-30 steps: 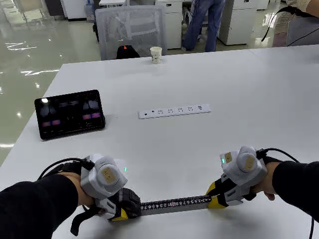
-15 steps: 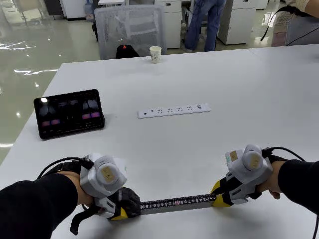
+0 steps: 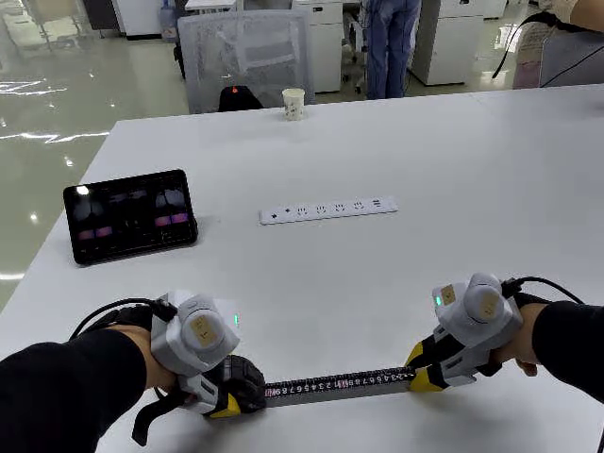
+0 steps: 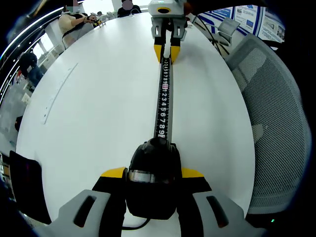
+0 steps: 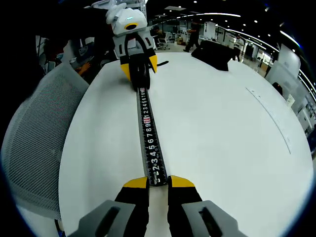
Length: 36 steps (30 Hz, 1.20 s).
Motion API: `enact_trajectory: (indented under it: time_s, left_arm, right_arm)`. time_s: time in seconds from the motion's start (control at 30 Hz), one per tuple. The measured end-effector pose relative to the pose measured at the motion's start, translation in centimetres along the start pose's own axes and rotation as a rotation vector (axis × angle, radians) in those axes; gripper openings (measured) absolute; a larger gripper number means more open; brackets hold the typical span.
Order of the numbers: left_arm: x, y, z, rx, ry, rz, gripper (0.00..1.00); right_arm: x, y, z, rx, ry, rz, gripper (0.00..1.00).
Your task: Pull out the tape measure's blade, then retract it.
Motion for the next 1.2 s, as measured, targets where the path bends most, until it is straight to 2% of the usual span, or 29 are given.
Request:
enact_trajectory:
  time_s: [1.2]
  left_arm:
    - [-0.1,0.1,0.0,0.000,0.003,-0.001,0.34]
  right_arm:
    - [1.5,-0.1,1.6,-0.023,0.014,0.010,0.10]
Point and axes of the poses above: the centre of the closed fingertips' face, and the gripper's own axes: x roughly backward along the fingers, y roughly to its left, z roughly out of its underside, the point moved 8 cm from there along x, roughly backward along the fingers, and after that the axes turned 5 degrees about -z, right-handed, at the moved point
